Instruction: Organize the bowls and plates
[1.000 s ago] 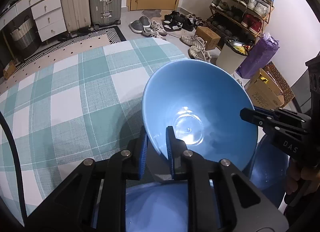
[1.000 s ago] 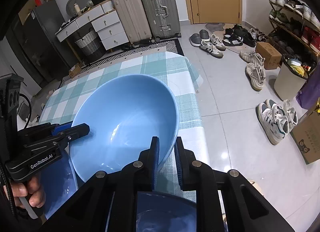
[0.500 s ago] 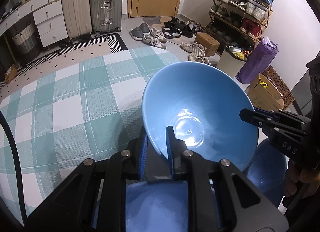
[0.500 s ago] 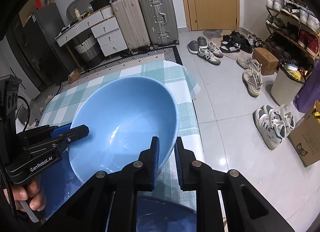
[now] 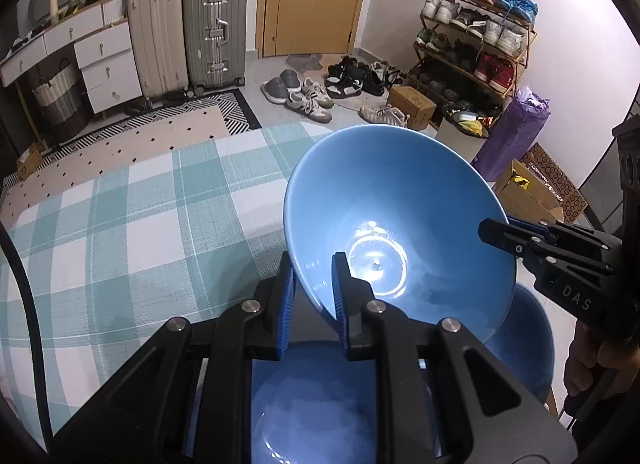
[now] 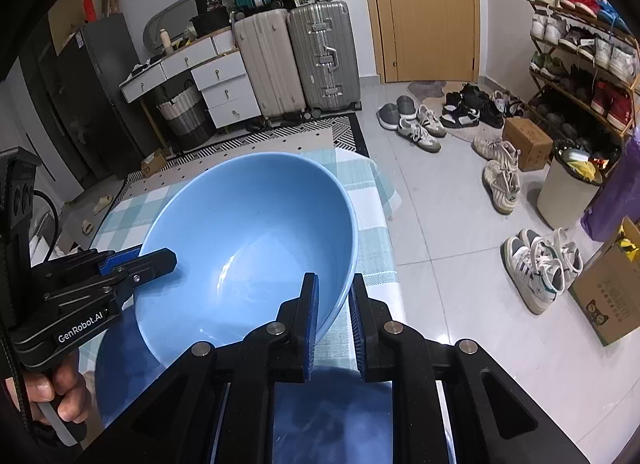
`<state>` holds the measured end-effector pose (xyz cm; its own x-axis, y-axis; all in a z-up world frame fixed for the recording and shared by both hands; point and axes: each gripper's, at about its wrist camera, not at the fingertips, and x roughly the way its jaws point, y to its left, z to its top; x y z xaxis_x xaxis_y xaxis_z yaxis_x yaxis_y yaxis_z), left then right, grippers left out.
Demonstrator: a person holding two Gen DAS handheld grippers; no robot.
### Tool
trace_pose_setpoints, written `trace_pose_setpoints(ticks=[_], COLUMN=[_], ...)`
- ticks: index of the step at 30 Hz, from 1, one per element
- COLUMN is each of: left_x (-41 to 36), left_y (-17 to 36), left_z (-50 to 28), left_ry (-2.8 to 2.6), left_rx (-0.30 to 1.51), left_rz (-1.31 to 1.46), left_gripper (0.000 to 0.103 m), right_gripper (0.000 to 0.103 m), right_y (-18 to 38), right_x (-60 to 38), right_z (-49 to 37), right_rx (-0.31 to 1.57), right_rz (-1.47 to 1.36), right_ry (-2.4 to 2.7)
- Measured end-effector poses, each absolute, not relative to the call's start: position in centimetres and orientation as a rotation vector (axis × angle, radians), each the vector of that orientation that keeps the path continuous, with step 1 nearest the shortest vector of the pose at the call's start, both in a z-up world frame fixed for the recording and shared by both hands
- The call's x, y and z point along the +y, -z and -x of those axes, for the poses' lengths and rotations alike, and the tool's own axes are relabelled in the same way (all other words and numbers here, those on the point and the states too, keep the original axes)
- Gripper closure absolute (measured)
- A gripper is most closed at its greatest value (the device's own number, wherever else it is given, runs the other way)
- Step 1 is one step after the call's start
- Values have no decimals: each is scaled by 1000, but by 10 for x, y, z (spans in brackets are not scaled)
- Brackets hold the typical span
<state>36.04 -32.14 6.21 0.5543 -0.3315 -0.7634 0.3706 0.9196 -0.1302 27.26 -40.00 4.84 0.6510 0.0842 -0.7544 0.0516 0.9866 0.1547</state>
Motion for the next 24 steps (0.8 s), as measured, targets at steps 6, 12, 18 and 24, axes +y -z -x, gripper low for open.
trace_pose_setpoints(ticks=[6,12,18,24], left_x=[-313,-305,-293,-281], left_y=[-92,-123,-149,-172], left_z=[-334,-307,-275,-245], left_ry=[416,410,407,404], left_rx=[854,816,798,774], left_rz=[-44,-45,-31,-23], left_gripper=[88,88,88,88], right_gripper=[87,87,87,87], right_y=[-72,-96,-117,-135], right_x=[-391,-380,-368,-355], right_z=[-254,-233,-212,-194], right_rx=[824,790,759,734], right_rz=[-154,-143,-130,-113], right_ry=[-23,-31,-42,-51])
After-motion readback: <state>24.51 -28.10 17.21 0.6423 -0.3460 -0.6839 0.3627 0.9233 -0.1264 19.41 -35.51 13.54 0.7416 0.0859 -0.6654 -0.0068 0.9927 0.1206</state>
